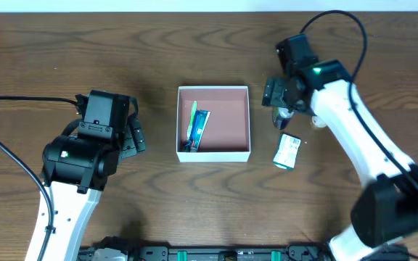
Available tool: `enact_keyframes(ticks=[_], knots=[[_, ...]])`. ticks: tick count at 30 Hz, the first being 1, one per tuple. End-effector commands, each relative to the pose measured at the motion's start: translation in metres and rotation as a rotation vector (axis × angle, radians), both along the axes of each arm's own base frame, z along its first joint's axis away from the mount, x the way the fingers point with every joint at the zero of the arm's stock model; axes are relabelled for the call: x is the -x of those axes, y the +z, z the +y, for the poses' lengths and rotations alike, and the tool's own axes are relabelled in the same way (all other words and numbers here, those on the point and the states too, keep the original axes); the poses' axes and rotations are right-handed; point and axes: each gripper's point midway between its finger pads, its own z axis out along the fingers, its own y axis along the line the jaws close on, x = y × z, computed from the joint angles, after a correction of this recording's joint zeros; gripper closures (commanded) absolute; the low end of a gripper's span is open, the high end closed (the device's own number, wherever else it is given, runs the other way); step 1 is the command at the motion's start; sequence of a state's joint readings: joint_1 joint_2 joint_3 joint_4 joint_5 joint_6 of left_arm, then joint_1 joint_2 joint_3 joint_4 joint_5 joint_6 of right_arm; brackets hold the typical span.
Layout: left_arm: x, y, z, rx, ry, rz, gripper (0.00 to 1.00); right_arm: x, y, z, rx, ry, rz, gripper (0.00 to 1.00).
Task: Pack container
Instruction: 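Withdraw the left arm and reach the right gripper to the spray bottle, then lift the clear spray bottle and set it upright in the box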
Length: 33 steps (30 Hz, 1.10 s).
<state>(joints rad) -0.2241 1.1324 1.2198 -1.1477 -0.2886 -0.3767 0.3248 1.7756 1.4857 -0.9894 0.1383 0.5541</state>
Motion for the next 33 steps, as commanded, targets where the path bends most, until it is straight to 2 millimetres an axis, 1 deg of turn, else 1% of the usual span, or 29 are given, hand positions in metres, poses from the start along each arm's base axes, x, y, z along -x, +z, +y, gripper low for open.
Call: enact_keyframes(ticks=[1,3,5,9,11,12,13,18,19,21,23,25,26,27,31,33], knots=[[0.000,0.002,0.003,-0.015,0.002,0.000,0.02,-0.015,-0.010,-0.009,0.060,-0.085,-0.025,0.13],[0.000,0.002,0.003,-0.015,0.002,0.000,0.02,-0.017,-0.017,-0.011,0.073,-0.088,-0.017,0.14],[0.000,0.002,0.003,-0.015,0.002,0.000,0.02,-0.019,-0.019,-0.010,0.073,-0.088,-0.020,0.15],[0.000,0.002,0.003,-0.015,0.002,0.000,0.02,-0.022,-0.018,-0.009,0.068,-0.087,-0.034,0.26],[0.000,0.002,0.003,-0.015,0.002,0.000,0.02,-0.024,-0.018,-0.008,0.070,-0.076,-0.039,0.33],[0.000,0.002,0.003,-0.015,0.002,0.000,0.02,-0.025,-0.017,-0.008,0.071,-0.067,-0.043,0.40],[0.000,0.002,0.003,-0.015,0.002,0.000,0.02,-0.026,-0.017,-0.007,0.072,-0.057,-0.046,0.43],[0.000,0.002,0.003,-0.015,0.002,0.000,0.02,-0.023,-0.017,-0.008,0.083,-0.033,-0.036,0.53],[0.000,0.002,0.003,-0.015,0.002,0.000,0.02,-0.023,-0.016,-0.008,0.085,-0.026,-0.036,0.55],[0.000,0.002,0.003,-0.015,0.002,0.000,0.02,-0.021,-0.010,-0.009,0.091,-0.005,-0.039,0.60],[0.000,0.002,0.003,-0.015,0.002,0.000,0.02,-0.018,0.003,-0.010,0.093,0.018,-0.059,0.63],[0.000,0.002,0.003,-0.015,0.002,0.000,0.02,-0.014,0.021,-0.011,0.086,0.028,-0.094,0.67],[0.000,0.002,0.003,-0.015,0.002,0.000,0.02,-0.010,0.036,-0.012,0.077,0.028,-0.123,0.67],[0.000,0.002,0.003,-0.015,0.002,0.000,0.02,-0.007,0.045,-0.013,0.070,0.027,-0.139,0.67],[0.000,0.002,0.003,-0.015,0.002,0.000,0.02,0.017,0.102,-0.001,-0.036,0.060,-0.254,0.70],[0.000,0.002,0.003,-0.015,0.002,0.000,0.02,0.032,0.132,0.012,-0.107,0.099,-0.328,0.70]])
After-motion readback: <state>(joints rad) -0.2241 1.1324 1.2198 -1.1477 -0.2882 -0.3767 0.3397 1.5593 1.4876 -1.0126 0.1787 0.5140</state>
